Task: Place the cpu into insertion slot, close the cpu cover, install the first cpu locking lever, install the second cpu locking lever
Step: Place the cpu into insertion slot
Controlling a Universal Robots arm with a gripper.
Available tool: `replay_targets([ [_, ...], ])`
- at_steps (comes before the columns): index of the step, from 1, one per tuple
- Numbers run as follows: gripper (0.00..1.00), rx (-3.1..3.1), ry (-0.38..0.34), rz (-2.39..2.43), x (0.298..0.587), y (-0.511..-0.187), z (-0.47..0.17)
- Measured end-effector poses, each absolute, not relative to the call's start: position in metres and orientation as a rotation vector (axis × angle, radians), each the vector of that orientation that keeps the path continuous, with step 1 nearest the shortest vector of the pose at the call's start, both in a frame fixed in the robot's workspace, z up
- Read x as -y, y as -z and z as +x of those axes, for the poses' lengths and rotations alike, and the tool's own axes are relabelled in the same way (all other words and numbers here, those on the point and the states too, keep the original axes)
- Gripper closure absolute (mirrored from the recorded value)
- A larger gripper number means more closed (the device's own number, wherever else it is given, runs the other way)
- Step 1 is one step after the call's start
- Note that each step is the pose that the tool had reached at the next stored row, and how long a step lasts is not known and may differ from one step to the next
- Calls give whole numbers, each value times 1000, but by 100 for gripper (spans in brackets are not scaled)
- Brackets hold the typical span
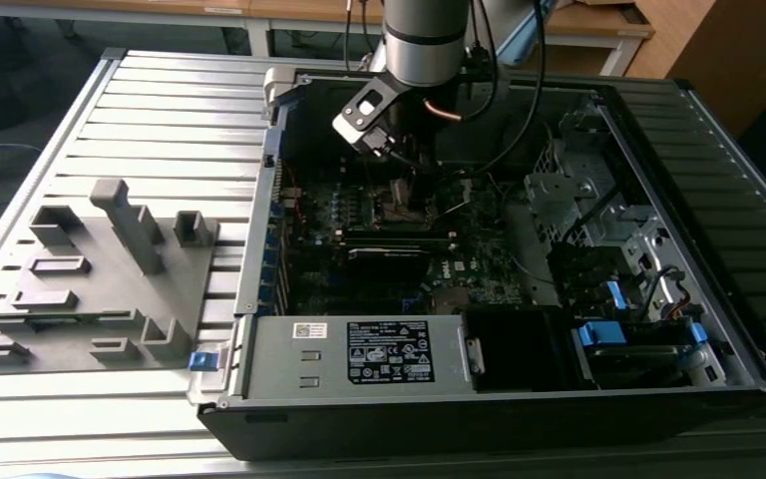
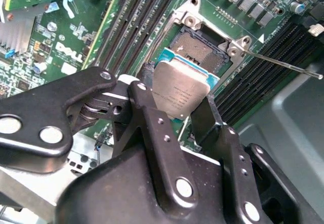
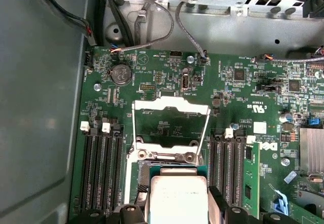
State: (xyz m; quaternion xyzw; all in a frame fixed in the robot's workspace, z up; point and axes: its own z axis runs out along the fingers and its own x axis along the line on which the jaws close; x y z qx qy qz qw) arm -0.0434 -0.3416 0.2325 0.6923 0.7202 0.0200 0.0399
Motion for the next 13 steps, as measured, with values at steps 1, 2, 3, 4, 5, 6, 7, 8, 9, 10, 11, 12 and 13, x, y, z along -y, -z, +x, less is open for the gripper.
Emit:
replay_targets([
  [1, 46, -2207, -62, 2122, 341, -232, -43],
  [2, 46, -2207, -61, 2121, 341, -231, -43],
  [3, 46, -2207, -61, 2122, 341, -230, -43],
  [4, 46, -2207, -61, 2122, 341, -229, -43],
  [5, 46, -2206, -61, 2122, 340, -228, -43],
  [6, 46, -2205, -61, 2123, 340, -227, -44],
  [7, 46, -2203, -62, 2126, 340, -226, -43],
  [8, 46, -2201, -62, 2129, 340, -226, -44],
  [9, 46, -2199, -63, 2132, 340, -226, -44],
  [10, 46, -2198, -64, 2133, 340, -226, -44],
  [11, 46, -2198, -65, 2134, 340, -226, -44],
  [12, 46, -2198, -66, 2134, 340, -226, -44],
  [13, 46, -2199, -66, 2134, 340, -226, -44],
])
